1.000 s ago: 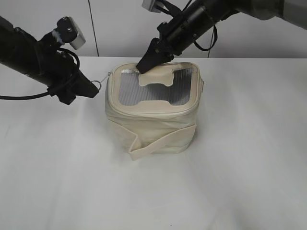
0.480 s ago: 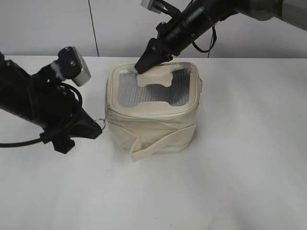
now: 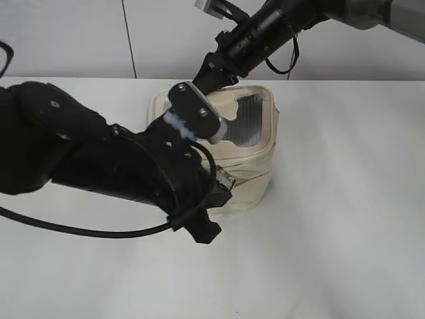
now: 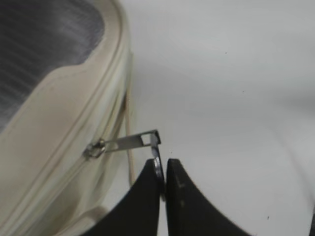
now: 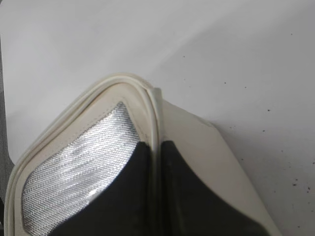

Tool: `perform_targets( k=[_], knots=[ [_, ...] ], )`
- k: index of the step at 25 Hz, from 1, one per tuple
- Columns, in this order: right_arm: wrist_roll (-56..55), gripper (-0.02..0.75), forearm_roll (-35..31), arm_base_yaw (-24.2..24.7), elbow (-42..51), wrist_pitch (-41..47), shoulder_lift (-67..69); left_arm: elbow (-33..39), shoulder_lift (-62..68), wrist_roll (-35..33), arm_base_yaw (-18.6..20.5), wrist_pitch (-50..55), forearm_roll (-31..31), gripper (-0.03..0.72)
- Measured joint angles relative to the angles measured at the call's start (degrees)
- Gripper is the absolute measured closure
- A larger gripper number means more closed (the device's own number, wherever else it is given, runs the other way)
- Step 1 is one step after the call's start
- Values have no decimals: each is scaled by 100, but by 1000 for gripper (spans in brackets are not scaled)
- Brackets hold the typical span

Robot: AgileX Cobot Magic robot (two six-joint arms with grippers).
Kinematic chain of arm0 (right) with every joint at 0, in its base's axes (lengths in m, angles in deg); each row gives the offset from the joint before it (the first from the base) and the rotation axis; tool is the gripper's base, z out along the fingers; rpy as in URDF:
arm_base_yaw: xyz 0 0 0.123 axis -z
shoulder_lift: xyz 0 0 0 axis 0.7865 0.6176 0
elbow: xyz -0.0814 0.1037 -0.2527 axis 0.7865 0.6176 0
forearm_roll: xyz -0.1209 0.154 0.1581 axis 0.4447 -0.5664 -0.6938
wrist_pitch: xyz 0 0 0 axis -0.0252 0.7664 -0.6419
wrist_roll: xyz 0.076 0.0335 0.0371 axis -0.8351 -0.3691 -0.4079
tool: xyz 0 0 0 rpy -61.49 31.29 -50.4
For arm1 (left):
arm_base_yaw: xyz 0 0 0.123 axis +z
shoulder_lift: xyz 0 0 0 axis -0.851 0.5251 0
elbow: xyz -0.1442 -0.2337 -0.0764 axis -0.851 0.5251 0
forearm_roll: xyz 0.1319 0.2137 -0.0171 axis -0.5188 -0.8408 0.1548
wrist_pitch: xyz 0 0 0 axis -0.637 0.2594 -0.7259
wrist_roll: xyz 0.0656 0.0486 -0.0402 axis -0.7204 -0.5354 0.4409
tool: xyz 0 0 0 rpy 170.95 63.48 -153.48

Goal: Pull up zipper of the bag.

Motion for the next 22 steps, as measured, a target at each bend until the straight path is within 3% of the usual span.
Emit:
perform_targets(
  k=[3, 5, 8, 10, 14, 17, 20, 22],
  knots=[
    [-12, 683, -1, 0, 0, 0, 0, -50, 144, 6, -85, -131, 529, 672],
    [-64, 615, -85, 15, 0, -46, 0, -50, 127, 6, -3, 38, 698, 639],
    [-261, 415, -237, 135, 0, -101, -80, -29, -1, 173, 305, 657, 628, 507],
    [-569, 353, -188, 257, 0, -101, -229, 25, -179, 608, 652, 1227, 222, 395],
    [-1190, 379, 68, 753, -5, -46, -557, 116, -672, 1789, 1531, 2149, -849, 316],
    [-1448, 396, 108, 1156, 310, -46, -875, 43, -1036, 2056, 2230, 2261, -1003, 307],
    [-1383, 448, 108, 1600, 1400, -135, -1426, -535, -961, 2073, 2672, 2297, -1105, 305],
    [-1053, 476, -3, 1878, 2687, -624, -1895, -1242, -625, 1966, 2728, 2573, -1111, 304]
  ],
)
